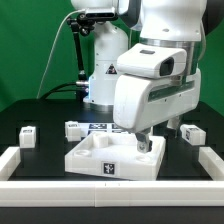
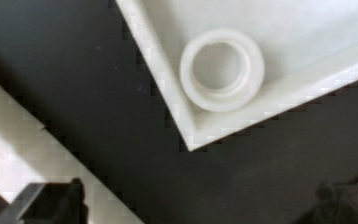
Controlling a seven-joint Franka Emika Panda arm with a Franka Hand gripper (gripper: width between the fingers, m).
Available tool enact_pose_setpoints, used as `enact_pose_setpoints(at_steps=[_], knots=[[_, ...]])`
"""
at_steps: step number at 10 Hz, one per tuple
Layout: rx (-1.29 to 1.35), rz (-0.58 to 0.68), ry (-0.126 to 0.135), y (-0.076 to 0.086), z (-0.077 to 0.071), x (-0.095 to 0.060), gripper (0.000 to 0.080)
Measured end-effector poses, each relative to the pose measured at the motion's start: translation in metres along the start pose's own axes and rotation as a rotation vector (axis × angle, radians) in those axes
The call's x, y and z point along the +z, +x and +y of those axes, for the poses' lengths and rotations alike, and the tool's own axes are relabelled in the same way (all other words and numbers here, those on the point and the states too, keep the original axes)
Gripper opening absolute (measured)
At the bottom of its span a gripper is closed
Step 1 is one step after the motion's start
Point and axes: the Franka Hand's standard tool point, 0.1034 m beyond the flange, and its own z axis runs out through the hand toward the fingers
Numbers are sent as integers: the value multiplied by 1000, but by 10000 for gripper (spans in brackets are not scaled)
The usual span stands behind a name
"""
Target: Assemble one leg
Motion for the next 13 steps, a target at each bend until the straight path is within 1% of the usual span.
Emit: enact_pose_setpoints(at_steps=[2, 7, 8, 9, 10, 11, 13], knots=[[-12, -6, -8, 0, 1, 0, 650], [-25, -4, -8, -2, -1, 2, 650], [-117, 34, -30, -8, -6, 11, 650], [-161, 42, -30, -22, -17, 19, 650], [-187, 42, -28, -29, -24, 20, 650], [-200, 35, -23, -35, -28, 17, 650], [-207, 16, -11, -49, -29, 8, 650]])
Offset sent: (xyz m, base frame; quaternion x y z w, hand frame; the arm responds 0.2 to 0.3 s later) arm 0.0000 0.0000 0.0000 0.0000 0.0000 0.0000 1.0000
